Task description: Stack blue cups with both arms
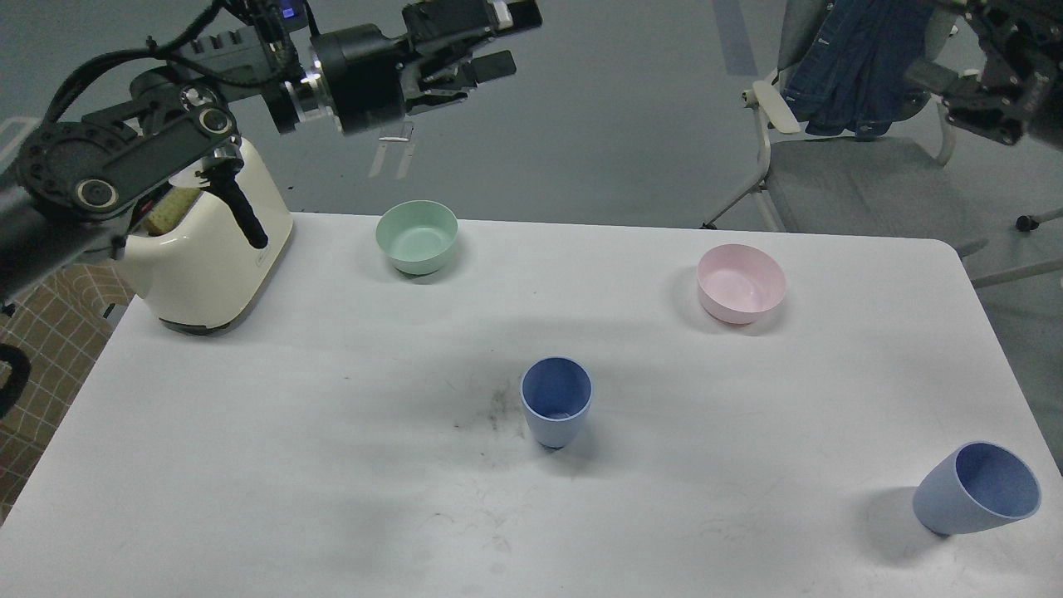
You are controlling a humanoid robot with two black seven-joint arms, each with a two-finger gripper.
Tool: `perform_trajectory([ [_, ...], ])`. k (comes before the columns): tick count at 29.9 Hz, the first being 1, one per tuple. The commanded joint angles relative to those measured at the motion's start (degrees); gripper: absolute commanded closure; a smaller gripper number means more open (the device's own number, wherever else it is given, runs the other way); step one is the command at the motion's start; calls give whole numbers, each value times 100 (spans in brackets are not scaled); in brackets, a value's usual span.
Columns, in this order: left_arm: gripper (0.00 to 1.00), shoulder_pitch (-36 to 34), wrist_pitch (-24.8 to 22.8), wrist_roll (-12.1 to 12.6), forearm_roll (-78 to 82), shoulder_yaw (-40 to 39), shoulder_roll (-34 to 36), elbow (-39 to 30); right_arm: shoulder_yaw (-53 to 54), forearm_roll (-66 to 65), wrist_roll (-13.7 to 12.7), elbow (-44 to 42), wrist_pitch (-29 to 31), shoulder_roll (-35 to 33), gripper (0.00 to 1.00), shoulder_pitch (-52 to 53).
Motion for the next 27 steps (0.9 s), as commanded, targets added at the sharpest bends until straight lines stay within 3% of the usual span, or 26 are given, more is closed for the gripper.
perform_trajectory([
  [1, 7, 116, 1, -2, -302, 2, -18, 59, -44, -947, -1, 873, -309, -1098, 0, -460],
  [6, 7, 134, -8, -2, -311, 11, -115, 50, -394, -1880, -1, 1279, -985, -1785, 0, -952],
  [12, 7, 151, -22, -2, -294, 19, -221, 41, -1290, -2040, -1, 1297, -1593, -1857, 0, -1155],
  [18, 7, 230, -22, -2, -267, 19, -282, 15, -1950, -2110, -1, 1367, -1611, -1892, 0, -1164],
  [27, 7, 239, -22, -2, -250, 28, -361, 6, -2083, -3138, -1, 1552, -1559, -2033, 0, -1401],
])
